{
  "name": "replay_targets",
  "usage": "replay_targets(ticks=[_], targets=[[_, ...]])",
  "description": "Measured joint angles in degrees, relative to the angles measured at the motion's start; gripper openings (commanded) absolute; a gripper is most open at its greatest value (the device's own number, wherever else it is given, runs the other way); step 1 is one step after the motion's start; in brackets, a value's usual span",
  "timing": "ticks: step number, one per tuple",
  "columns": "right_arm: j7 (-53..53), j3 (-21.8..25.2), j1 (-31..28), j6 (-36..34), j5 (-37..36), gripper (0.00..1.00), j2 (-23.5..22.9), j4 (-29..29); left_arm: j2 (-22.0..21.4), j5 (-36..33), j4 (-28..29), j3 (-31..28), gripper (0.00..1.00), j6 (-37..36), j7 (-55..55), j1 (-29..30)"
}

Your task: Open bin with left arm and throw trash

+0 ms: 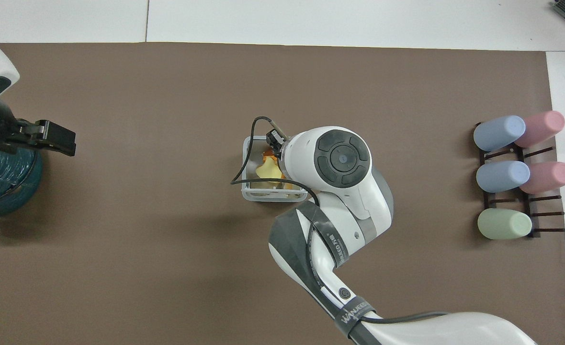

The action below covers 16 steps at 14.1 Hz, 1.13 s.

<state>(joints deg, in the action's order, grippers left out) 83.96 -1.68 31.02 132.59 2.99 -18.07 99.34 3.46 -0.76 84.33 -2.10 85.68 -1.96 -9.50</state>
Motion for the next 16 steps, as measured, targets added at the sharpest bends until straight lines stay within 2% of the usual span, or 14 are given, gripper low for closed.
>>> replay_targets(ticks=[3,6,10,14,16], targets=[[-1.09,0.27,-0.06,-0.02,-0.08,1.00,0.29,-0.37,0.00,0.00,0.01,0.01,1.00,0.02,0.00,0.00],[-8.63,0.87,-1.69,-2.65,-0.16,1.00,2.23,-0.37,-0.02,0.00,0.01,0.01,1.00,0.04,0.00,0.00],[-23.85,1.03,-6.88,-9.36,-0.17,1.00,6.68,-0.29,-0.04,0.00,0.01,-0.06,1.00,0.04,0.00,0.00],[-46.42,1.19,-13.53,-14.04,-0.18,1.00,11.90,-0.26,-0.05,0.00,0.01,-0.08,1.00,0.04,0.00,0.00],[-54.24,1.34,-17.62,-16.18,-0.18,1.00,14.38,-0.26,-0.05,0.00,0.01,-0.08,1.00,0.04,0.00,0.00]])
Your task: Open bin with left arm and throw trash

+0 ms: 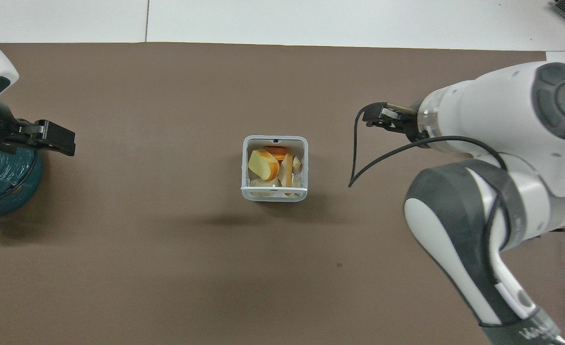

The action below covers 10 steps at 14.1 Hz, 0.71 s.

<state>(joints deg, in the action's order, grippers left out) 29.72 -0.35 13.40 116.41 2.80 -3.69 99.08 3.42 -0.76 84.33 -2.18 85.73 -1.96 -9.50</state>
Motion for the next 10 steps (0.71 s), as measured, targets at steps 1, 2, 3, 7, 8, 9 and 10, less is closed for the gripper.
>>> replay_targets(ticks=[1,2,3,7,8,9,10], targets=[[-2.40,0.07,-1.91,-1.16,0.00,1.00,1.10,-0.02,0.00,0.00,0.00,0.00,1.00,0.00,0.00,0.00],[-3.96,0.15,-3.53,-2.74,0.00,1.00,2.05,-0.05,0.00,0.00,0.00,0.00,1.00,0.00,0.00,0.00],[-5.29,0.19,-5.06,-4.94,0.00,1.00,3.01,-0.09,0.00,0.00,0.00,0.00,1.00,0.00,0.00,0.00],[-9.25,0.27,-8.81,-11.93,-0.67,1.00,5.82,-0.13,0.00,0.00,0.00,-0.04,1.00,0.00,0.00,0.00],[-10.74,0.26,-9.09,-13.12,-2.10,1.00,6.22,-0.13,0.00,0.00,0.00,-0.05,1.00,0.00,0.00,0.00],[-12.28,0.26,-9.22,-13.73,-3.70,1.00,6.47,-0.13,0.00,0.00,0.00,-0.06,1.00,0.00,0.00,0.00],[-13.94,0.26,-9.47,-14.08,-4.94,1.00,6.64,-0.13,0.00,0.00,0.00,-0.08,1.00,0.00,0.00,0.01]])
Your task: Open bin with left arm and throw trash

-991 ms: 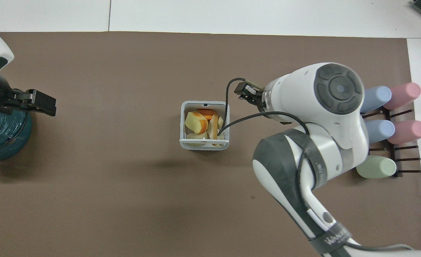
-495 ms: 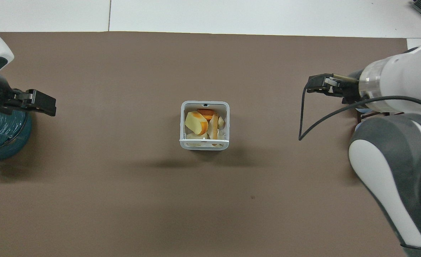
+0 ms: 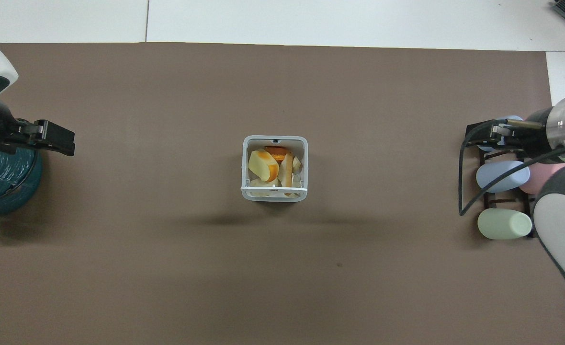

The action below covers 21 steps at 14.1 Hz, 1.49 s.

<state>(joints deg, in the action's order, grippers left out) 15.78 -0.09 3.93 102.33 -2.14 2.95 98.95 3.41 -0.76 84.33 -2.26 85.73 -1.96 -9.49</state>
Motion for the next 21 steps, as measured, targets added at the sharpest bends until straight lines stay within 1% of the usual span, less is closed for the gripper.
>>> replay_targets(ticks=[4,8,12,16,21], targets=[[-7.68,0.04,-2.94,-2.82,-0.66,1.00,0.67,-0.23,0.00,0.00,0.01,-0.10,1.00,0.00,0.00,0.02],[-8.70,-0.53,-2.77,-5.47,-0.62,1.00,0.74,-2.06,0.00,0.00,0.02,-0.11,1.00,0.00,0.00,0.03],[-13.41,-1.02,-2.73,-7.12,1.44,1.00,0.74,-2.12,0.00,0.00,0.02,-0.11,1.00,0.00,0.00,0.03],[-13.91,-1.46,-2.56,-9.57,1.76,1.00,0.81,-1.93,-0.01,0.00,0.02,-0.13,1.00,0.00,0.00,0.04],[-13.91,-1.58,-2.54,-9.75,1.75,1.00,0.95,-1.68,-0.01,0.00,0.02,-0.15,1.00,0.00,0.00,0.04]])
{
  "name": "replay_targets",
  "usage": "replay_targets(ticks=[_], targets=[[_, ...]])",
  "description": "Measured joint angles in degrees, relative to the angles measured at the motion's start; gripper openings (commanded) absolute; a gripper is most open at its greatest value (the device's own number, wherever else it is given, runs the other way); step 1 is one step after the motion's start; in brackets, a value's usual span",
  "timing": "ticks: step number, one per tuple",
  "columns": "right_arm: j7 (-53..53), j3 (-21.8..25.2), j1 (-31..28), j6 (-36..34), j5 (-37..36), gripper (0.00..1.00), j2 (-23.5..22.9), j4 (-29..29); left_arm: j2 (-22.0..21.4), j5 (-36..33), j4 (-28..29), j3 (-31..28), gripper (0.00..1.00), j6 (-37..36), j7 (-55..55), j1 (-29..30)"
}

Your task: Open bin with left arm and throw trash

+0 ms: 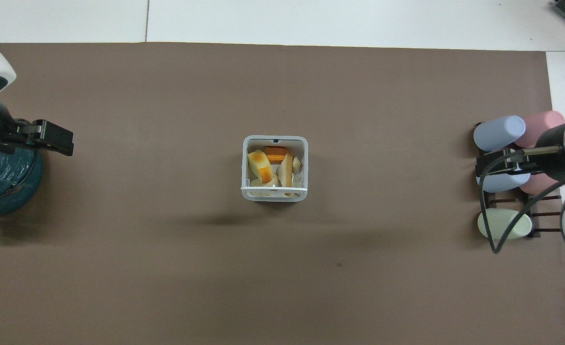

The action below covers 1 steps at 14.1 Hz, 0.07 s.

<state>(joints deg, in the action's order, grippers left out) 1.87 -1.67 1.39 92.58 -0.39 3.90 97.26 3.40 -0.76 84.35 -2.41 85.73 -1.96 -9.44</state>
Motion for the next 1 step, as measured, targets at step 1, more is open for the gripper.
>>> replay_targets(ticks=[1], targets=[[0.00,0.00,0.00,0.00,0.00,1.00,0.01,0.00,0.00,0.00,0.00,0.00,1.00,0.00,0.00,0.00]])
